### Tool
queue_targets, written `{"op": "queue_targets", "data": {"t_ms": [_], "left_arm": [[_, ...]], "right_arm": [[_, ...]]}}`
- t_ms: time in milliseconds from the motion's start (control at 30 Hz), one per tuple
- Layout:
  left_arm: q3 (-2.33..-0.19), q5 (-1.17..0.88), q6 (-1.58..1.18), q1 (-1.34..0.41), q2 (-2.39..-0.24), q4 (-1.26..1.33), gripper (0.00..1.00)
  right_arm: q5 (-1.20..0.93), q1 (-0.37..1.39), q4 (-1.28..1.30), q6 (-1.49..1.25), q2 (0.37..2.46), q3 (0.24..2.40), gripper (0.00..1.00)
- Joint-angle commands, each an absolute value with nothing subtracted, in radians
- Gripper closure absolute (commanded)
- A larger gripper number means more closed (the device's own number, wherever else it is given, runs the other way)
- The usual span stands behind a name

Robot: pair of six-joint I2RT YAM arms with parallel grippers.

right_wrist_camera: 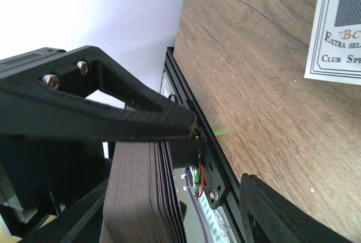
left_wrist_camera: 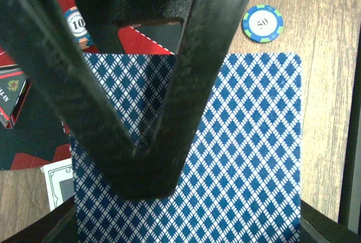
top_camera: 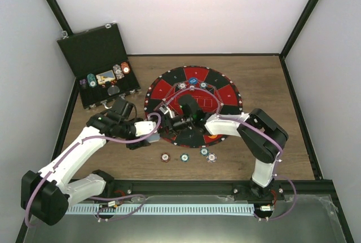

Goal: Distribute texas hold em gaming equipment

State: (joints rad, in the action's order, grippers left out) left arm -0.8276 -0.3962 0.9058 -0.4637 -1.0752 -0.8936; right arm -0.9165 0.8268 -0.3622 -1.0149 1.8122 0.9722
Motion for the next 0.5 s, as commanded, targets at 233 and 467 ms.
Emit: {"op": "queue_targets", "data": {"t_ms": [233,467], "left_arm": [[-0.853,-0.411,0.919,-0.440,-1.092,-0.864,0.86],[-0.856,-0.411,0.917,-0.439,-1.110,-0.854,0.86]], "right_arm": [[-0.922,0.811,-0.316,-0.982,1.735,0.960,0.43],[-0.933,0.832,-0.333,-0.990,1.763,0.973,0.43]]}}
